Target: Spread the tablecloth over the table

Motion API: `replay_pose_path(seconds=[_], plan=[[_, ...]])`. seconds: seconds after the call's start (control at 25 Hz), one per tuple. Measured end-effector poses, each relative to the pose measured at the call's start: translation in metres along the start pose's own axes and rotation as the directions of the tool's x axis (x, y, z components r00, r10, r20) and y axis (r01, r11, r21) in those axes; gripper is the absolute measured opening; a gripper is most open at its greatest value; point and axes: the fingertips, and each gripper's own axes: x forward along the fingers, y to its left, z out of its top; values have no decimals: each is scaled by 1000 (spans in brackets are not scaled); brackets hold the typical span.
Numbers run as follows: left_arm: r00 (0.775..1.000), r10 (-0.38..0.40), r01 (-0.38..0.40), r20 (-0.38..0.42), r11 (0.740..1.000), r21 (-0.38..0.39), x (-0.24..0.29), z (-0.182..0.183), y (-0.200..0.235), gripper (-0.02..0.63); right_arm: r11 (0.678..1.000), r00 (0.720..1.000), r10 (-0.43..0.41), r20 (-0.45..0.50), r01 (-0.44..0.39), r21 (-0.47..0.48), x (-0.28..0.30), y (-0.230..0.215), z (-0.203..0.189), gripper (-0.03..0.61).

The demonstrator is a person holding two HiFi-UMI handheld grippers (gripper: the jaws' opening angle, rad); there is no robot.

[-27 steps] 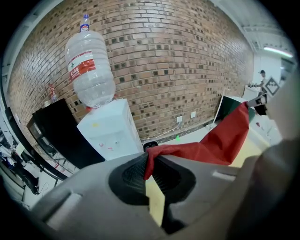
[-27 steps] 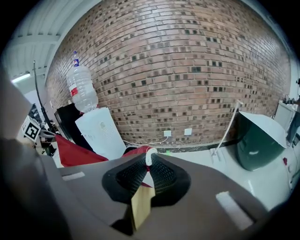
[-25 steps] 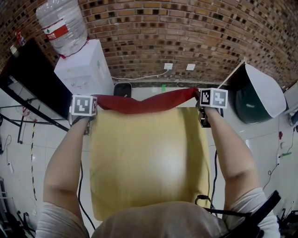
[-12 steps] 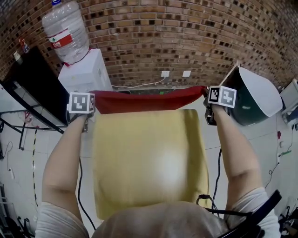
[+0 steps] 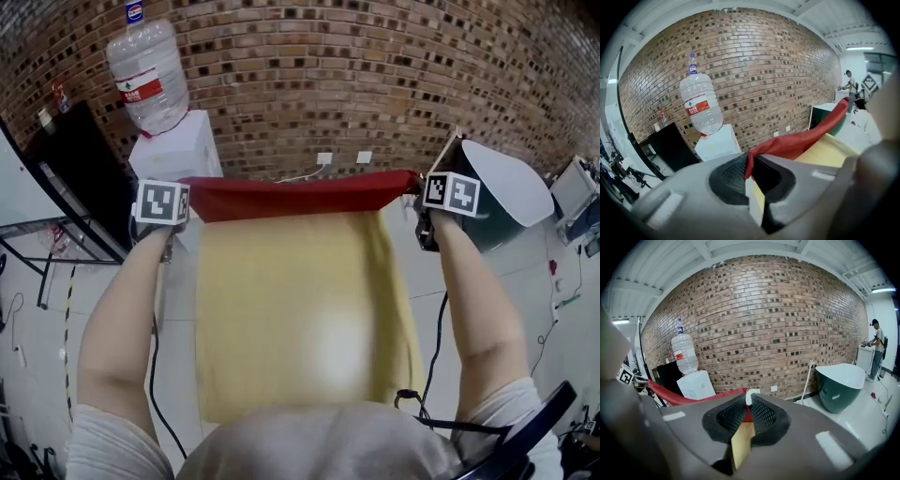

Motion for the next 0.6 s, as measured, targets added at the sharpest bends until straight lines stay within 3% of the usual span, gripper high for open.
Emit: replay_pose_path(seconds=[0.28,0.48,0.6], plan=[[998,-55,55,-1,998,-5,-59,-42,-16,8,998,1000,5,-6,-5,66,-66,4,-45,18],[998,-66,67,-21,996,52,-99,-75,-25,8,1000,999,23,-44,-24,-18,-106,16,-70,18],[996,-75,77,-41,997,32,-120,-111,-34,8,999,997,42,-60,-43,-7,-129,20,-99,18]])
